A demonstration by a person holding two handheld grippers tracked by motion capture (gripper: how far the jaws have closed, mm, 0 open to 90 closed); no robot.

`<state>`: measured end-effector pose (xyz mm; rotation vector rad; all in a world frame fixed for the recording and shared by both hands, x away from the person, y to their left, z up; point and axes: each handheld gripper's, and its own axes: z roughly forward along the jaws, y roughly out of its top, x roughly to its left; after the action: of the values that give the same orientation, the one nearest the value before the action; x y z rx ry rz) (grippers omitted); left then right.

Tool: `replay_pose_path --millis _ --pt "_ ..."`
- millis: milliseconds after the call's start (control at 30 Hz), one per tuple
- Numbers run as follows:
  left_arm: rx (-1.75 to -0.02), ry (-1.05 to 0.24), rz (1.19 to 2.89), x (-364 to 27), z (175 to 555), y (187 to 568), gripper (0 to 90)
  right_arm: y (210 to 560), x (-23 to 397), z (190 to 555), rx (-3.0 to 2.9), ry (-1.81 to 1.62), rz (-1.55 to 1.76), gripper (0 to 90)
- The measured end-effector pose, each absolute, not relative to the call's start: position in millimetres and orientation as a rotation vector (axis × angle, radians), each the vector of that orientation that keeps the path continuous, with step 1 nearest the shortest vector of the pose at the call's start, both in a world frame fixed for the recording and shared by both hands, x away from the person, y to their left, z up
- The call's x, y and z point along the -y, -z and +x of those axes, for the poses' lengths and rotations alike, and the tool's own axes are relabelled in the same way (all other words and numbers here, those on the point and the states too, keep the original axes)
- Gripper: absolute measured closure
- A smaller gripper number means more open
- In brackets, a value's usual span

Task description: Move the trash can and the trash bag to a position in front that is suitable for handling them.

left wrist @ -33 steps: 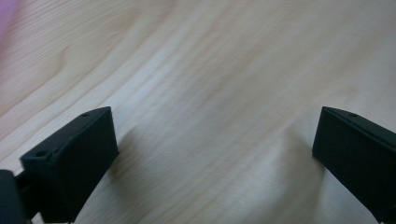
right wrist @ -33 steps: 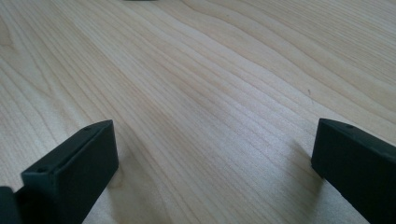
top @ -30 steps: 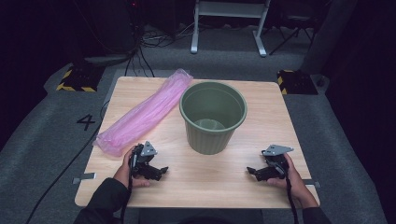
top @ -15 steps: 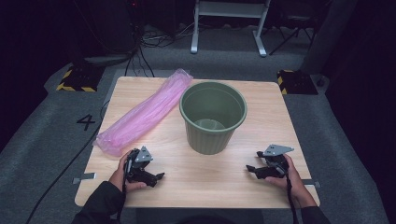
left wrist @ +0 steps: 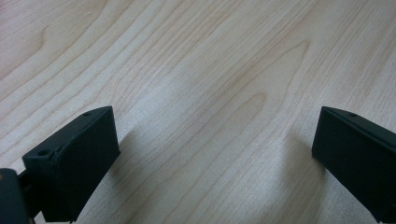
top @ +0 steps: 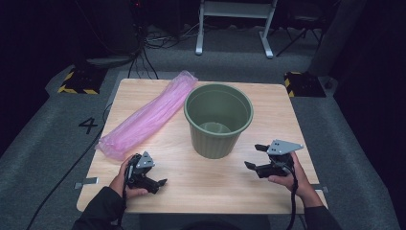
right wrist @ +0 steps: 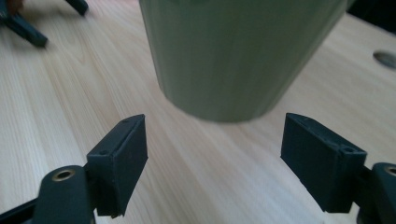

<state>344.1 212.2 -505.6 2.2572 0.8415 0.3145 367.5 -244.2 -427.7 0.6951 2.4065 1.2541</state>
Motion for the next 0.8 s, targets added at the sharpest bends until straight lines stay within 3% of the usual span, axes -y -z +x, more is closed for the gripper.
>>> replay_pose_path --millis 300,800 --pt "-0.842 -0.321 2.258 -212.8 343.7 505.5 0.5 382.6 225.6 376.0 -2.334 -1.302 0.6 24.9" --pt "-0.84 -0.322 2.26 -213.5 343.4 505.4 0.5 340.8 213.6 376.3 -2.272 -1.334 0.532 25.8"
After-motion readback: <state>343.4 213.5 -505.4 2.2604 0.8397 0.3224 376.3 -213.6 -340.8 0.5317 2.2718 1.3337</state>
